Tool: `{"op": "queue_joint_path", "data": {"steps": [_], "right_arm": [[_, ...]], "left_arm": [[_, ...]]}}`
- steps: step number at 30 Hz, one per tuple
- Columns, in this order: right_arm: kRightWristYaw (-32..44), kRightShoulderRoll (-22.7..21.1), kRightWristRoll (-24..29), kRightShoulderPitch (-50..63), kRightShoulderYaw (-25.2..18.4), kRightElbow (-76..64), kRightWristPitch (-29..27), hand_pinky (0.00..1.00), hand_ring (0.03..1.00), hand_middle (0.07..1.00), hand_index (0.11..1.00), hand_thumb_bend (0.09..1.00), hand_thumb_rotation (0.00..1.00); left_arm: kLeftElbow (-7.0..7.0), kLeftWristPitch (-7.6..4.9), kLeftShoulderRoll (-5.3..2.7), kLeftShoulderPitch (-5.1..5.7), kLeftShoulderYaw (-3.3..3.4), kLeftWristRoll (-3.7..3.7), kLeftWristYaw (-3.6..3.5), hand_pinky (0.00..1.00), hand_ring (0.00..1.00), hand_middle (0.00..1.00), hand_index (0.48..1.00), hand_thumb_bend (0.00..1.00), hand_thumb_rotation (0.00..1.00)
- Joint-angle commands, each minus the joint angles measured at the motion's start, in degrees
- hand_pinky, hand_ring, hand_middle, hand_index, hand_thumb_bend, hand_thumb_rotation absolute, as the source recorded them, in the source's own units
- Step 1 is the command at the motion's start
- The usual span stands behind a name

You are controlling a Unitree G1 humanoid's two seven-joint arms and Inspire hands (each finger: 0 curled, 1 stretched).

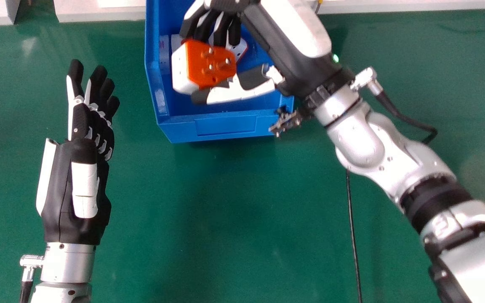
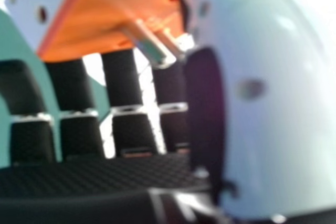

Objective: Pick all objects and put in blue box

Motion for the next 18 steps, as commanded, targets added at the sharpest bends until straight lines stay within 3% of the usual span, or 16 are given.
{"op": "queue_joint_path", "data": {"steps": [1, 5, 10, 18], "right_arm": [[-1.6, 0.0, 0.2, -4.2, -0.7, 1.2, 1.1, 0.32, 0.362, 0.478, 0.53, 0.515, 0.0], [-3.4, 0.3, -0.8, -7.2, 0.1, 4.5, 3.5, 0.33, 0.36, 0.48, 0.533, 0.513, 0.0], [-6.0, 1.4, -2.3, -10.8, 1.0, 9.1, 6.4, 0.32, 0.354, 0.479, 0.538, 0.512, 0.0], [-5.6, 3.4, -2.6, -14.0, 2.3, 14.4, 11.9, 0.32, 0.355, 0.482, 0.541, 0.511, 0.0]], "left_arm": [[-0.95, -1.56, 0.26, -0.31, 0.08, -0.15, -0.38, 1.0, 1.0, 1.0, 0.999, 0.89, 0.99], [-0.09, -2.06, 0.08, -0.61, 0.1, -0.21, -0.55, 1.0, 1.0, 1.0, 0.998, 0.89, 0.99], [-0.29, -1.92, 0.06, -0.55, -0.11, -0.66, -0.84, 1.0, 1.0, 1.0, 0.998, 0.89, 0.99], [0.28, -1.83, -0.07, -0.95, 0.14, -1.97, -2.27, 1.0, 1.0, 1.0, 0.997, 0.89, 0.99]]}}
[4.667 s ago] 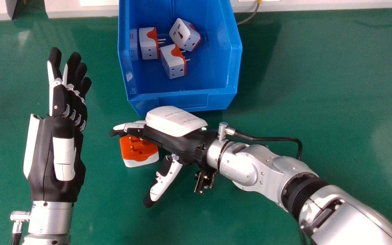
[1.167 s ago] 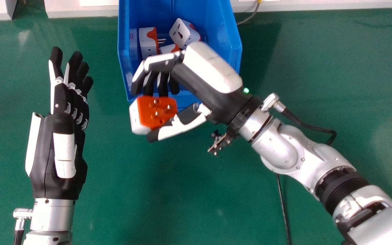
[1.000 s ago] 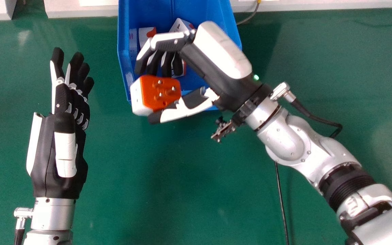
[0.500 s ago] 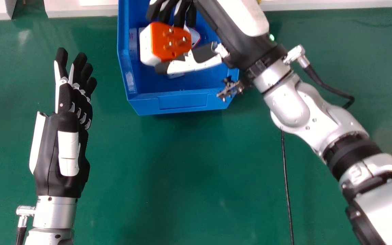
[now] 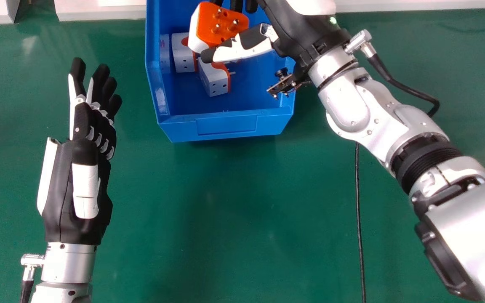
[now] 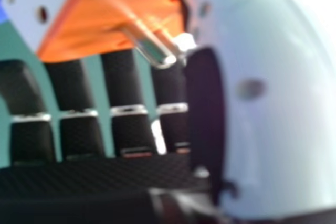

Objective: Pick all objects and put in blue box

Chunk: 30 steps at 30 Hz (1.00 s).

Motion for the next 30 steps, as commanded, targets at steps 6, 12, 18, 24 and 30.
{"op": "queue_joint_path", "data": {"steps": [6, 12, 18, 24, 30], "right_arm": [[-2.3, 1.6, -1.9, -4.4, 2.3, 2.2, 6.0, 0.31, 0.358, 0.488, 0.542, 0.51, 0.0], [-4.1, 2.6, -3.6, -5.1, 4.2, 3.1, 9.5, 0.31, 0.357, 0.488, 0.543, 0.51, 0.0], [-6.2, 3.6, -5.5, -5.4, 6.4, 4.1, 12.5, 0.31, 0.357, 0.487, 0.546, 0.51, 0.0], [-4.3, 3.9, -4.7, -5.5, 5.9, 4.6, 13.3, 0.31, 0.361, 0.488, 0.546, 0.51, 0.0], [2.0, 4.3, -0.9, -5.4, 3.1, 4.5, 12.0, 0.35, 0.376, 0.502, 0.54, 0.511, 0.0]], "left_arm": [[-0.82, -1.36, -0.12, -0.41, 0.11, -0.23, -0.25, 1.0, 1.0, 1.0, 0.997, 0.89, 0.99], [0.33, -1.72, 0.03, -0.82, 0.2, 0.15, -0.23, 1.0, 1.0, 1.0, 0.996, 0.89, 0.99], [-0.04, -1.36, -0.18, -0.49, -0.04, 0.59, 0.03, 1.0, 1.0, 1.0, 0.995, 0.9, 0.99], [0.04, -1.21, -0.17, -0.51, -0.27, 0.04, -0.46, 1.0, 1.0, 1.0, 0.995, 0.9, 0.99], [-0.39, -1.11, -0.2, -0.36, -0.23, -0.1, -0.71, 1.0, 1.0, 1.0, 0.994, 0.9, 0.99]]}}
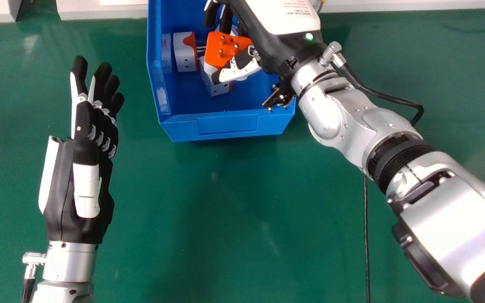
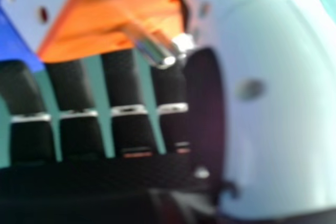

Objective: Pick all objects and put in blue box

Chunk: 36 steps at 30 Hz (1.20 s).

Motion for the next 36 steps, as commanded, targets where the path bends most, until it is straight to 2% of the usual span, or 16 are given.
{"op": "queue_joint_path", "data": {"steps": [1, 3, 5, 7, 13, 16, 22, 26, 29, 32, 36], "right_arm": [[1.8, 0.5, 2.3, -3.1, -1.6, -0.8, -1.1, 0.38, 0.424, 0.539, 0.571, 0.589, 0.02], [3.2, 0.5, 3.0, -3.2, -2.0, -0.9, -1.6, 0.45, 0.518, 0.613, 0.633, 0.725, 0.07], [4.4, 0.5, 3.6, -3.3, -2.5, -0.9, -2.0, 0.52, 0.588, 0.664, 0.676, 0.823, 0.13], [5.0, 0.4, 3.7, -3.4, -2.7, -1.0, -2.2, 0.54, 0.616, 0.684, 0.694, 0.859, 0.16], [3.2, -0.3, 1.8, -3.4, -0.8, -1.1, -2.2, 0.63, 0.705, 0.753, 0.751, 0.964, 0.41], [2.6, -0.7, 0.9, -3.4, -0.1, -1.1, -2.4, 0.63, 0.72, 0.767, 0.766, 0.969, 0.56], [1.4, -2.2, 2.0, -2.1, -1.0, -2.1, -7.1, 0.64, 0.731, 0.778, 0.776, 0.926, 0.75], [2.7, -3.5, 8.9, 3.1, -6.7, -5.2, -19.0, 0.65, 0.734, 0.777, 0.777, 0.901, 0.8], [4.6, -5.1, 12.5, 7.0, -9.1, -8.4, -25.5, 0.66, 0.739, 0.773, 0.776, 0.878, 0.84], [8.2, -8.8, 19.0, 16.4, -13.0, -17.3, -34.6, 0.66, 0.742, 0.772, 0.776, 0.873, 0.85], [13.3, -11.1, 25.0, 24.0, -16.1, -24.8, -38.1, 0.66, 0.746, 0.768, 0.776, 0.892, 0.88]], "left_arm": [[-0.71, -0.75, -0.04, -0.02, -0.11, -0.15, -0.17, 1.0, 1.0, 1.0, 0.993, 0.9, 0.99], [-0.47, -0.75, -0.05, -0.22, -0.09, -0.02, -0.07, 1.0, 1.0, 1.0, 0.993, 0.89, 0.99], [-0.19, -0.86, 0.0, -0.41, -0.03, 0.07, -0.04, 1.0, 1.0, 1.0, 0.992, 0.88, 0.99], [0.0, -0.89, 0.02, -0.57, 0.03, -0.02, -0.08, 1.0, 1.0, 1.0, 0.992, 0.88, 0.99], [0.01, -1.05, -0.12, -0.69, 0.03, 0.45, 0.38, 1.0, 1.0, 1.0, 0.992, 0.89, 0.99], [-0.14, -0.79, -0.19, -0.66, -0.12, 0.71, 0.64, 1.0, 1.0, 1.0, 0.991, 0.89, 0.99], [-0.27, -0.78, -0.24, -0.39, -0.22, 0.59, 0.59, 1.0, 1.0, 1.0, 0.991, 0.9, 0.99], [-0.92, -1.08, -0.67, 0.08, -0.48, 1.04, 0.98, 1.0, 1.0, 1.0, 0.991, 0.9, 0.99], [-1.07, -0.98, -0.74, 0.22, -0.63, 0.96, 1.14, 1.0, 0.99, 1.0, 0.991, 0.89, 0.99], [-1.74, -0.72, -0.65, 0.61, -0.6, 1.19, 1.65, 1.0, 0.99, 1.0, 0.99, 0.89, 0.99], [-2.22, -0.32, -0.6, 0.93, -0.67, 1.05, 1.86, 1.0, 0.99, 1.0, 0.99, 0.89, 0.99]]}}
